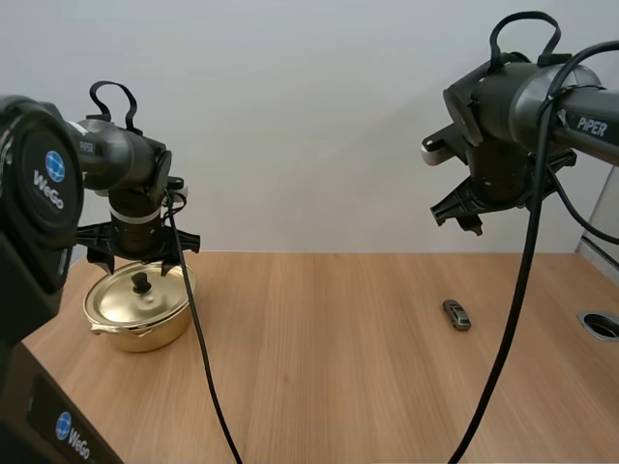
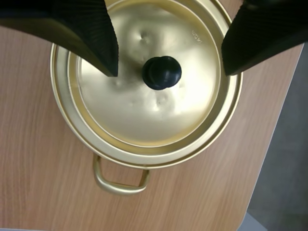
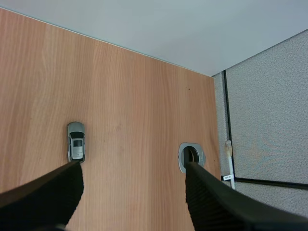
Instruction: Open the pot, put the car inside, and close it
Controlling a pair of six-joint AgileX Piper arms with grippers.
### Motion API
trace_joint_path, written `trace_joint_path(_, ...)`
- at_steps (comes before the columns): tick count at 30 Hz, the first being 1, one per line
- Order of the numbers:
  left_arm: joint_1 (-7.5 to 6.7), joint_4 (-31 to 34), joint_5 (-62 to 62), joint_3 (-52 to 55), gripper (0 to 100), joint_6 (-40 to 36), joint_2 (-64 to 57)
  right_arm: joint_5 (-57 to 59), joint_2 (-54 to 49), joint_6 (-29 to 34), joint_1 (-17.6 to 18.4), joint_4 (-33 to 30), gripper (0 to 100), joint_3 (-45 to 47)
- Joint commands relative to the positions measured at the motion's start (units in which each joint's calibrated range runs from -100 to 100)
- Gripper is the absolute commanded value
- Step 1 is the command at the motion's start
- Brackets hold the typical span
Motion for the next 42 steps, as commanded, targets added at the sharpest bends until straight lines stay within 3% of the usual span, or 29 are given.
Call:
trace_joint_path(1, 0.01, -1.0, -0.4, 0.0, 100, 0.6, 0.0, -0.1, 0.0, 0.0, 0.0, -0.1, 100, 0.0)
trace_joint_path(15, 0.09, -2.2, -5.1, 0.0, 100, 2.4, 0.2, 6.8, 0.0, 0.0, 0.0, -0.1, 100, 0.0)
trace_joint_path(22, 1.66, -2.2, -2.5, 0.0, 100, 2.5, 4.3, 7.3, 0.0, 0.0, 0.0, -0.1, 100, 0.0)
trace_joint_path(26, 1.74, -2.4, -2.1, 0.0, 100, 3.7, 6.4, 7.3, 0.0, 0.0, 0.0, -0.1, 100, 0.0)
trace_joint_path(34, 1.74, -11.9, -4.0, 0.0, 100, 11.2, 6.4, 7.1, 0.0, 0.0, 0.0, -0.1, 100, 0.0)
trace_joint_path(38, 1.74, -12.9, -4.6, 0.0, 100, 12.6, 6.4, 7.1, 0.0, 0.0, 0.0, -0.1, 100, 0.0)
trace_joint_path(40, 1.74, -12.7, -4.8, 0.0, 72, 12.6, 6.4, 7.1, 0.0, 0.0, 0.0, -0.1, 100, 0.0)
trace_joint_path(42, 1.74, -12.5, -4.5, 0.0, 30, 11.4, 6.4, 7.1, 0.0, 0.0, 0.0, -0.1, 100, 0.0)
